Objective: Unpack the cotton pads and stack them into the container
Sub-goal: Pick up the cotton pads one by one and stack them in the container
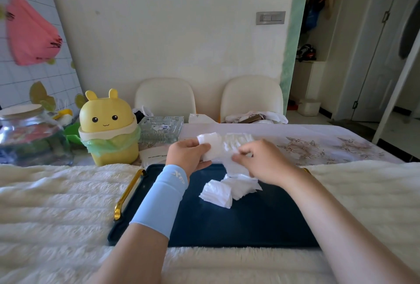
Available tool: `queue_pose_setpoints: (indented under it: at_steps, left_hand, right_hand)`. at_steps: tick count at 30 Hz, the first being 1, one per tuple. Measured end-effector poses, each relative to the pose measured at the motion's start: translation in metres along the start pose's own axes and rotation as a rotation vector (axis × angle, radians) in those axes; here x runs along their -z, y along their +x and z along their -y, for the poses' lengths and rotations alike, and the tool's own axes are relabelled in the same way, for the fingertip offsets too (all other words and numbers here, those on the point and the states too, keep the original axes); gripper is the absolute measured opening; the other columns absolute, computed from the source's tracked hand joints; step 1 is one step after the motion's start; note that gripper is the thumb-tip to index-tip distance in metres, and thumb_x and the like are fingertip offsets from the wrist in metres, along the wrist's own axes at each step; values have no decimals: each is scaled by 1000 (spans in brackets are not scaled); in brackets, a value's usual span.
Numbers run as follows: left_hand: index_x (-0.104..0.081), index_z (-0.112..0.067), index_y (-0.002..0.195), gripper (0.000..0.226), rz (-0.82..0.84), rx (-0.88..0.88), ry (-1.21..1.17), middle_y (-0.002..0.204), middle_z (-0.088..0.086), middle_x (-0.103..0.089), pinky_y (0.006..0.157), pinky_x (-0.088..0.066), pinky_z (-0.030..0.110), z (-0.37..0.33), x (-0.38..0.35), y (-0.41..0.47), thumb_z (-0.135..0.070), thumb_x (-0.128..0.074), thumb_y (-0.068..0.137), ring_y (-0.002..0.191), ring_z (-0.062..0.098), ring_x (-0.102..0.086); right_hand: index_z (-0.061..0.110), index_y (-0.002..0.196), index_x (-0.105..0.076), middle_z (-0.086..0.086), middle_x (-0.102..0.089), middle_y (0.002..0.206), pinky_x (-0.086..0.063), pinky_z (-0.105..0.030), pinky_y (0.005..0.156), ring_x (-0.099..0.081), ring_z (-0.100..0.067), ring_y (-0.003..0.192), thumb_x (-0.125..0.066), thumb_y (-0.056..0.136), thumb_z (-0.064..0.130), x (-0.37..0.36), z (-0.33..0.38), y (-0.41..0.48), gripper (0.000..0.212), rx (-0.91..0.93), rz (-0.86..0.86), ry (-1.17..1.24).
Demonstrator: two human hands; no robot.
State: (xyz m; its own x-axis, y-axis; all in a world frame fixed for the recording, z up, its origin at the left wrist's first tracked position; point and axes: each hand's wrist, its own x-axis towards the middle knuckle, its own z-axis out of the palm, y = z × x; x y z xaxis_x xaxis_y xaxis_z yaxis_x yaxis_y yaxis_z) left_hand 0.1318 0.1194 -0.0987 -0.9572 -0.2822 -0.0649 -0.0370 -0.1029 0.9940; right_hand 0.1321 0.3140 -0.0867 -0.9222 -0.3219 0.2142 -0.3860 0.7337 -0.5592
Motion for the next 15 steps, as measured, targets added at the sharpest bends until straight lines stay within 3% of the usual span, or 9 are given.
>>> queue_pose_setpoints:
  at_steps: [3, 6, 10, 15]
  left_hand:
    - [-72, -8, 89, 3, 20, 24, -47, 102, 13, -72, 71, -62, 33, 1, -1, -1, -11, -71, 88, 91, 26, -71]
    - [-70, -2, 105, 20, 139, 99, -139, 105, 17, -73, 72, -62, 34, 0, -6, -6, -10, -73, 87, 88, 27, -73]
    - [-68, 1, 115, 24, 350, 140, -184, 104, 18, -75, 71, -61, 30, -2, -13, -15, -9, -64, 94, 90, 26, -74]
    - [-64, 3, 118, 27, 380, 146, -215, 107, 21, -73, 70, -62, 31, -2, -15, -14, -14, -59, 98, 98, 30, -72]
  right_hand:
    - [8, 91, -72, 1, -54, 57, -40, -22, 52, -46, -10, 46, -61, 100, 27, 15, 4, -1, 24, -36, -117, 347]
    - [17, 98, -76, 8, -62, 61, -40, -17, 48, -44, -8, 45, -69, 95, 21, 20, 11, -3, 8, -73, -59, 645]
    - [18, 95, -77, 8, -65, 60, -40, -19, 46, -46, -12, 45, -75, 90, 22, 14, 12, 0, 7, -99, -107, 617]
    - [22, 90, -77, 4, -72, 71, -44, -23, 50, -50, -10, 45, -78, 87, 24, 10, 10, 2, 3, -124, -191, 528]
